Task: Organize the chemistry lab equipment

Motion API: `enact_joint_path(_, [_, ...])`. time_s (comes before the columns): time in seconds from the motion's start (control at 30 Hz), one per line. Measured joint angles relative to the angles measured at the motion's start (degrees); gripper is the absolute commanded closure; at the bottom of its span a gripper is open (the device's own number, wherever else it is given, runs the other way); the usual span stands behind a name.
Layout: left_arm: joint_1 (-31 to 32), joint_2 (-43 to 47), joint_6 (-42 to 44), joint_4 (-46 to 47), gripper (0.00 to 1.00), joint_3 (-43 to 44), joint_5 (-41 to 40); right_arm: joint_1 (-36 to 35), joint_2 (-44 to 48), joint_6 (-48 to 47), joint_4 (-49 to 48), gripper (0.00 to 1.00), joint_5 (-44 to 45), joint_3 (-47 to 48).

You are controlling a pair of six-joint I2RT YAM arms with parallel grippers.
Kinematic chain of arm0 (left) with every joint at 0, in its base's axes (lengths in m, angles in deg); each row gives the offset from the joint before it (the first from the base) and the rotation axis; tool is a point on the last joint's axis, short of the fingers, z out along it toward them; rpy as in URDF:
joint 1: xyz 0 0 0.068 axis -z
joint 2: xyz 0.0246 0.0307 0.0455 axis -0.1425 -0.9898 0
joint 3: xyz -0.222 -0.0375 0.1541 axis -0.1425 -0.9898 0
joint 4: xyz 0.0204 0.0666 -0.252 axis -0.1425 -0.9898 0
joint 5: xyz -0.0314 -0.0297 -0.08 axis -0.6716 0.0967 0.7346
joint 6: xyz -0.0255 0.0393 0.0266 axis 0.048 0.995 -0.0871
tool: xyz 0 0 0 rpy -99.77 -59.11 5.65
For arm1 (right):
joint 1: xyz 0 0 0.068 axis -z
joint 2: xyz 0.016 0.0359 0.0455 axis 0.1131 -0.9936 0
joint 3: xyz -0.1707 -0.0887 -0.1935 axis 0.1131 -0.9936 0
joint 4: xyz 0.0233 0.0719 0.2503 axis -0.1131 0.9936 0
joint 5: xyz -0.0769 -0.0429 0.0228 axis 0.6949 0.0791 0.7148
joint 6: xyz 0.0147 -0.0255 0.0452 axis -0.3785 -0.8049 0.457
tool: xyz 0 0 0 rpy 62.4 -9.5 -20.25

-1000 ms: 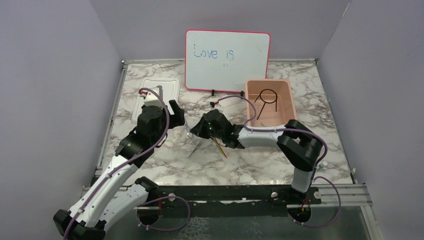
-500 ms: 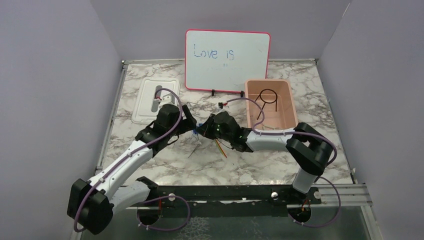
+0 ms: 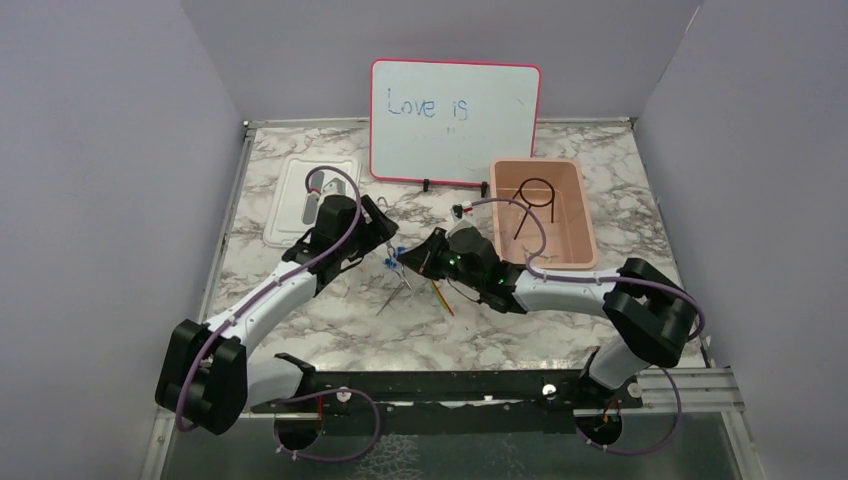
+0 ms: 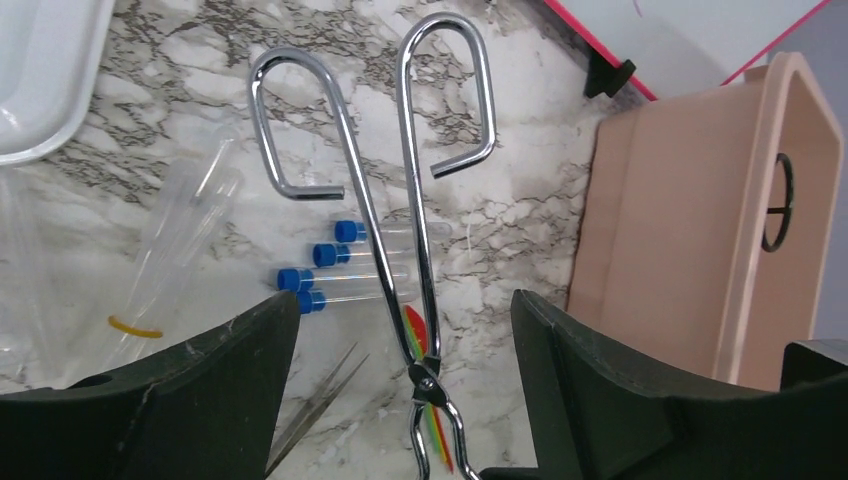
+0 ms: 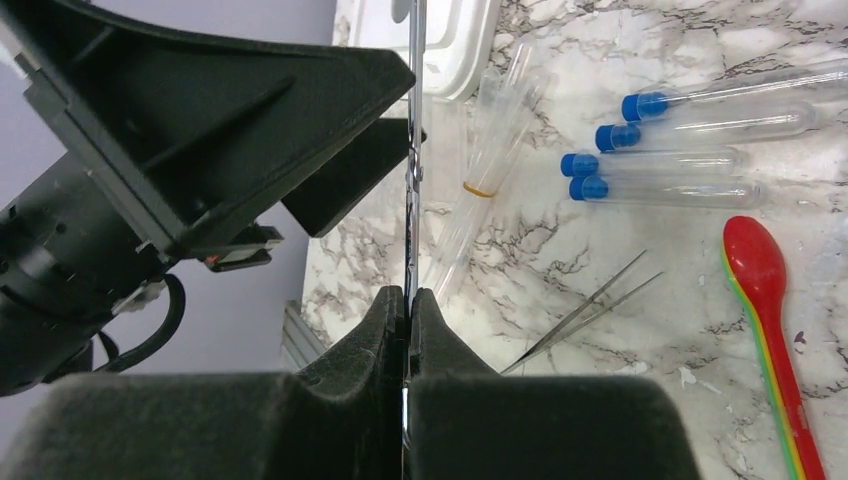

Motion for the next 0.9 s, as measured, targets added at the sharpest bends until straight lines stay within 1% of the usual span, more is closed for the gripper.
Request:
enact_joint_path(0.07, [-0.17,-0.68,-0.92,2.08,0.29,0.00,1.64,0.00,0.92,0.07,-0.20,0.99,-0.42,-0.52])
enact_joint_path(0.2, [-0.39,-1.14,-1.46,5.38,0.45,0.02,4.02,0.02,1.92,0.00,-0.52,0.99,-1.05,-1.03])
enact_joint_path(0.27, [-0.44,-1.27,-1.53,5.66,0.55,0.02,4.37,0.02,2.40,-0.15,-0.52,0.99,-1.27,-1.36])
enact_joint_path(0.5, [-0.57,-1.31,-2.56,6.14,0.83,0.02,5.27,0.04,3.34,-0.46,-1.55,0.99,-2.51,-2.23])
enact_joint_path(0.57, [-0.70,-1.29,-3.08,6.51,0.90,0.02,5.62,0.11,3.43,-0.57,-1.70,0.99,-2.93,-2.40])
enact_joint_path(0.7, [-0.70,-1.11,-2.80,6.88,1.00,0.02,6.45,0.11,3.78,-1.51,-1.66,0.98,-3.56,-2.49])
enact_joint_path(0.9, [-0.68,1.27,-0.90,7.23,1.00,0.02,9.25,0.15,5.88,-3.78,0.92,0.70,-4.42,-1.75])
